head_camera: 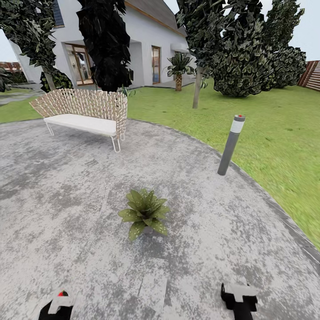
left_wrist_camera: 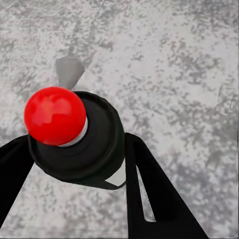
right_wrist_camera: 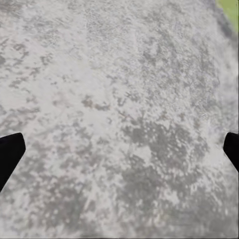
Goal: Pick up the pesticide atomizer in the garden and spray insectifuge to fully cover both potted plants in the garden.
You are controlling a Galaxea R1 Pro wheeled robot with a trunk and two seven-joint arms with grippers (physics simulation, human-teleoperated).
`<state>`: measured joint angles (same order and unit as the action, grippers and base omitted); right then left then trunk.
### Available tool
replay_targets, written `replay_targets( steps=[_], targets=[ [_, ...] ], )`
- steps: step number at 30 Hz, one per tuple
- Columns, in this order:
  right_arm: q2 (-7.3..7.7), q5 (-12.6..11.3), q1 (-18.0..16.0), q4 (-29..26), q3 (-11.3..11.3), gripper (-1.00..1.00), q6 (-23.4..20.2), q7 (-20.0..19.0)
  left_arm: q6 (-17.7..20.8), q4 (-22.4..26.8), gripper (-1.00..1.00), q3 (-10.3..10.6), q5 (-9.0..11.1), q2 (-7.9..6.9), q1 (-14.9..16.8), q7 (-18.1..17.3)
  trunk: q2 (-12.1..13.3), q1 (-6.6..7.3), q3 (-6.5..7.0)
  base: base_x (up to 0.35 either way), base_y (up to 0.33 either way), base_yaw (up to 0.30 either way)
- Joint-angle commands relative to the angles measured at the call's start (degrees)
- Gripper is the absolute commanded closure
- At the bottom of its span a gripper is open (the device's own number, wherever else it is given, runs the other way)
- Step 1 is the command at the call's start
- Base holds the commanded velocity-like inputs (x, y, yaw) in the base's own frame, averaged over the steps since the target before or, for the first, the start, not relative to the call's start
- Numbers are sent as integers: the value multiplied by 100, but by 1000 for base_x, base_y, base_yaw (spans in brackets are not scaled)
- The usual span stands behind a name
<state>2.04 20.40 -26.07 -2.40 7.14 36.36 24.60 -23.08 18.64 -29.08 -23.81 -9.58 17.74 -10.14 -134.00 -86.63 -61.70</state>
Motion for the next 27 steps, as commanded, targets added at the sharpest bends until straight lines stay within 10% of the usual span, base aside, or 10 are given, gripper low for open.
replay_targets(
  steps=[1, 13, 18, 27],
  targets=[
    [-106, -625, 4, 60, 12, -100, 96, 238, -48, -490, 100, -54, 74, 51, -13, -10, -2, 1, -2, 0, 0, -108],
    [-218, -730, 52, 74, 6, -100, 105, 280, -86, -635, 100, -93, 146, 80, -16, 7, -2, 1, -1, -131, 134, 12],
    [-198, -710, 81, 79, 0, -100, 98, 258, -92, -614, 100, -158, 632, 89, -16, 3, -2, 1, 1, -176, 280, 97],
    [-181, -738, 84, 74, 0, -100, 99, 273, -92, -700, 100, -150, 672, 92, -20, -6, -2, 1, 11, -88, 319, 55]
  ],
)
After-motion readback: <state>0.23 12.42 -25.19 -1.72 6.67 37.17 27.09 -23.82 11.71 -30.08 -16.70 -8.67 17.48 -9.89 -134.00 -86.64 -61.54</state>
